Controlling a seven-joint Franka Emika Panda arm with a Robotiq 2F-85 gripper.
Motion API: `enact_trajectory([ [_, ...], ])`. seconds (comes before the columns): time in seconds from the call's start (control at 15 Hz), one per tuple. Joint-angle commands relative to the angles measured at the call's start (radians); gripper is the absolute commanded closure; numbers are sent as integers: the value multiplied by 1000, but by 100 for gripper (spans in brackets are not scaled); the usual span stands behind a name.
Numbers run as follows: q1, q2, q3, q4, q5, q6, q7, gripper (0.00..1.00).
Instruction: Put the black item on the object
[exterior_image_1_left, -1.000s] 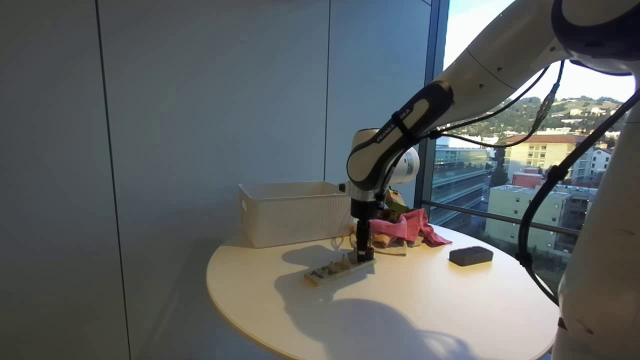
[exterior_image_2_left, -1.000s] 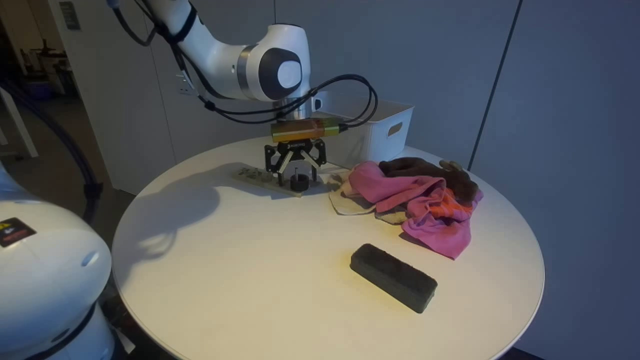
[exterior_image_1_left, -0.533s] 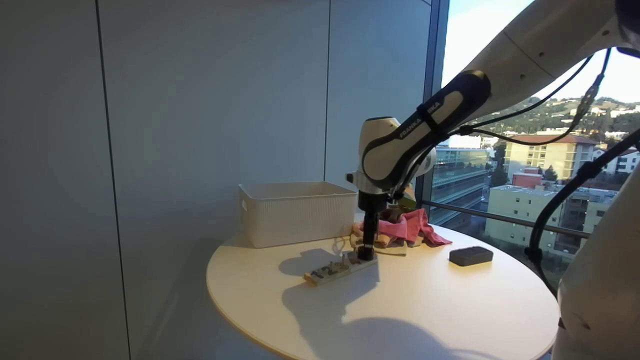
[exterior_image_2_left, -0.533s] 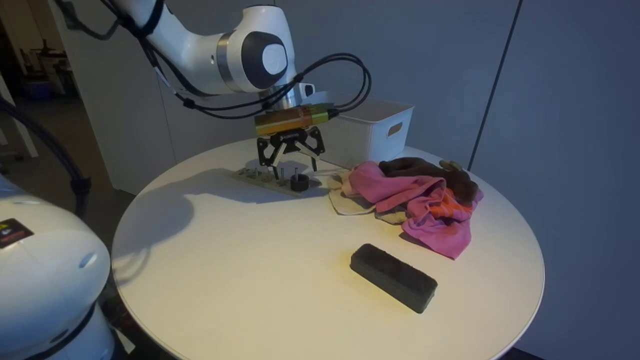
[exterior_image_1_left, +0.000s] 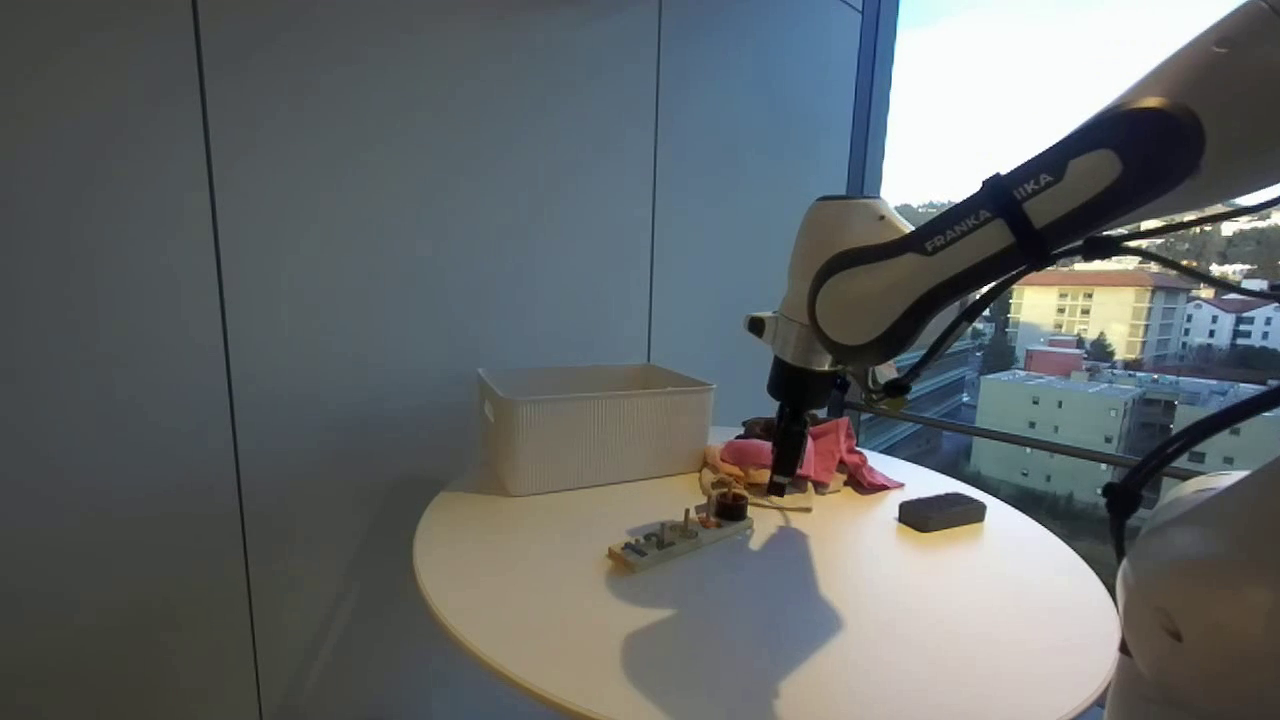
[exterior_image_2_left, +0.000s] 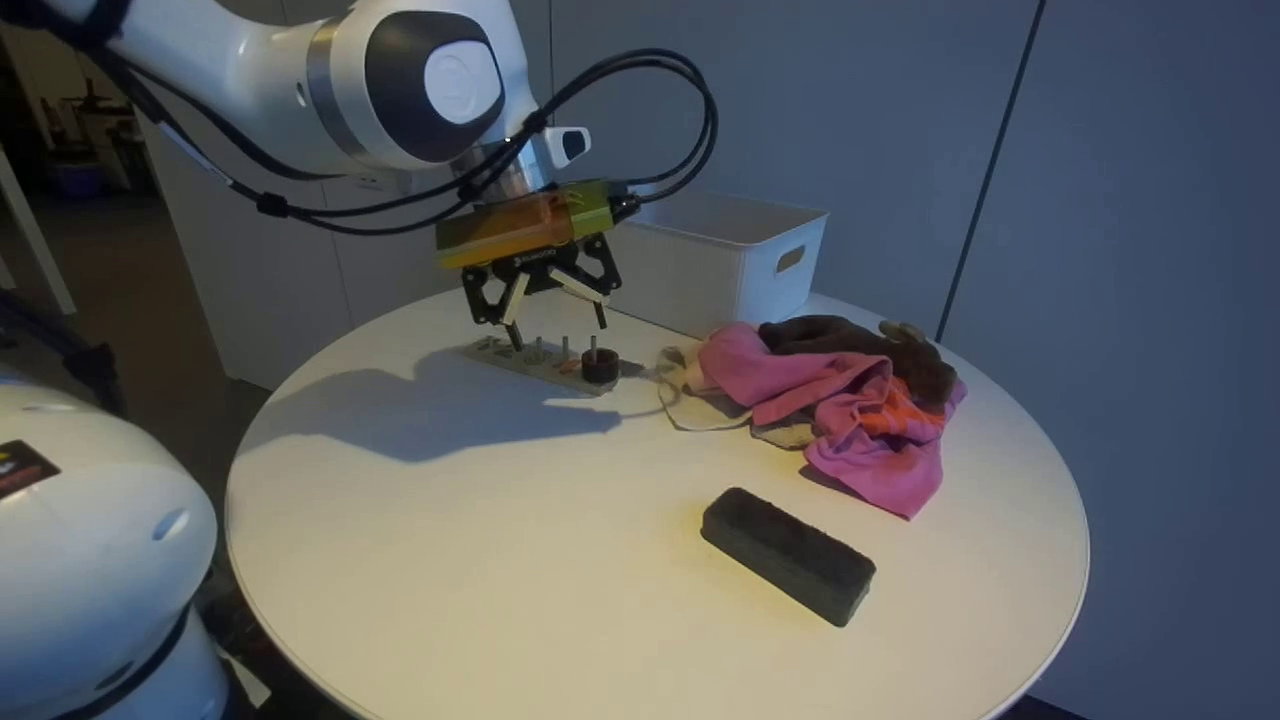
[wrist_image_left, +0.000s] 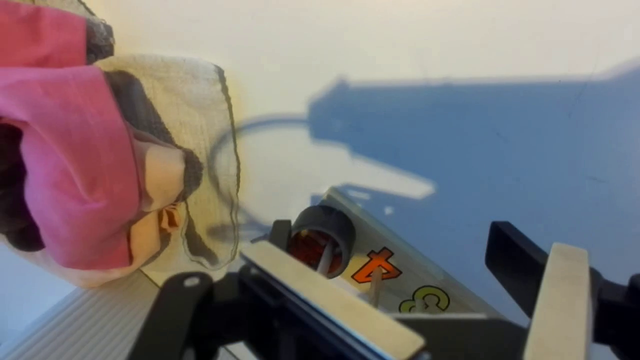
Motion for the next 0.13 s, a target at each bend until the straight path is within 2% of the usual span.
enact_trajectory([
  [0.0, 9, -10, -20, 2, 0, -3, -14, 0],
  [0.07, 11, -11, -30, 3, 3, -2, -26, 0],
])
